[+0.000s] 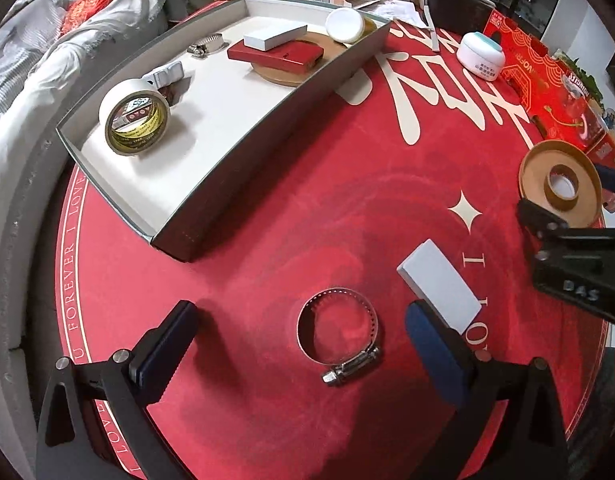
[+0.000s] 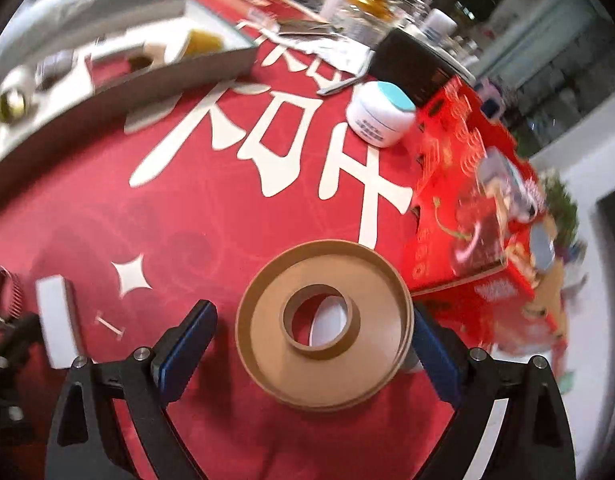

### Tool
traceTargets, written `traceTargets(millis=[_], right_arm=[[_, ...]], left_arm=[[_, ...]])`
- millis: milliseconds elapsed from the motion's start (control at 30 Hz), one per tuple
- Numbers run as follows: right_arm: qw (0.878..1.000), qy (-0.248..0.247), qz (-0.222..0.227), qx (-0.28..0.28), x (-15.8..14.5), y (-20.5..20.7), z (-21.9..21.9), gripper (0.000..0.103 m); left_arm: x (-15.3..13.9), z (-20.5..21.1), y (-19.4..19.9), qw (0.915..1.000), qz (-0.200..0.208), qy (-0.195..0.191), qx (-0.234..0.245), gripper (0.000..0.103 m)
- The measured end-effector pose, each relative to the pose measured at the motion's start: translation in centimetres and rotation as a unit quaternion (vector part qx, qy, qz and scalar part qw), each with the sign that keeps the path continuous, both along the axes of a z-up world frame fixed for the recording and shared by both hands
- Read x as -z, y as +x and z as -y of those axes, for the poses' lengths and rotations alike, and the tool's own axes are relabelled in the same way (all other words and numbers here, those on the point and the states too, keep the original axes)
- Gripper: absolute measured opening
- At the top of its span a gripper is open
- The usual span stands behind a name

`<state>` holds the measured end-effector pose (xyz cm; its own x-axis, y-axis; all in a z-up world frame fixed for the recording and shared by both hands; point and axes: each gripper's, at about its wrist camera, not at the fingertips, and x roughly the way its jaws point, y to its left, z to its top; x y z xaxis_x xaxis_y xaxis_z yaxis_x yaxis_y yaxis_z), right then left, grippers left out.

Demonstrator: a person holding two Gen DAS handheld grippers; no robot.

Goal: Organize rigid objects
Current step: 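Grasp the steel hose clamp with the left tool while the right tool moves over the tan ring, then lift the hose clamp with the left tool while the right tool grasps the tan ring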

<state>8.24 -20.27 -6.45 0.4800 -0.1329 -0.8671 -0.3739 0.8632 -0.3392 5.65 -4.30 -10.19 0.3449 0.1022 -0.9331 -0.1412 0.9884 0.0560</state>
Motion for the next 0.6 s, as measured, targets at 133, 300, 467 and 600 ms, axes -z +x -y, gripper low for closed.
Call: traceTargets(millis=[133, 300, 467, 600], right_arm=[[1.000, -0.009, 0.002, 0.002, 0.0, 0.0, 0.1, 0.087], [0.998, 0.047, 0.026, 0.018, -2.7, -1.3, 1.2, 0.087], [0.993, 0.110, 0.023, 0.026, -5.3, -3.6, 1.8, 0.087], [0.988, 0.150, 0.010, 0.035, -6.3, -5.8, 1.6, 0.087]], left_arm=[[-0.3, 0.1, -0.4, 0.9999, -0.004, -0.002, 0.011, 0.098], [-1.4, 0.9, -1.1, 0.9990, 0.007, -0.001, 0.044, 0.053], [-1.9, -0.4, -1.6, 0.9988, 0.001, -0.038, 0.033, 0.037], [-3.3, -1.5, -2.5, 0.9989, 0.015, -0.039, 0.020, 0.037]])
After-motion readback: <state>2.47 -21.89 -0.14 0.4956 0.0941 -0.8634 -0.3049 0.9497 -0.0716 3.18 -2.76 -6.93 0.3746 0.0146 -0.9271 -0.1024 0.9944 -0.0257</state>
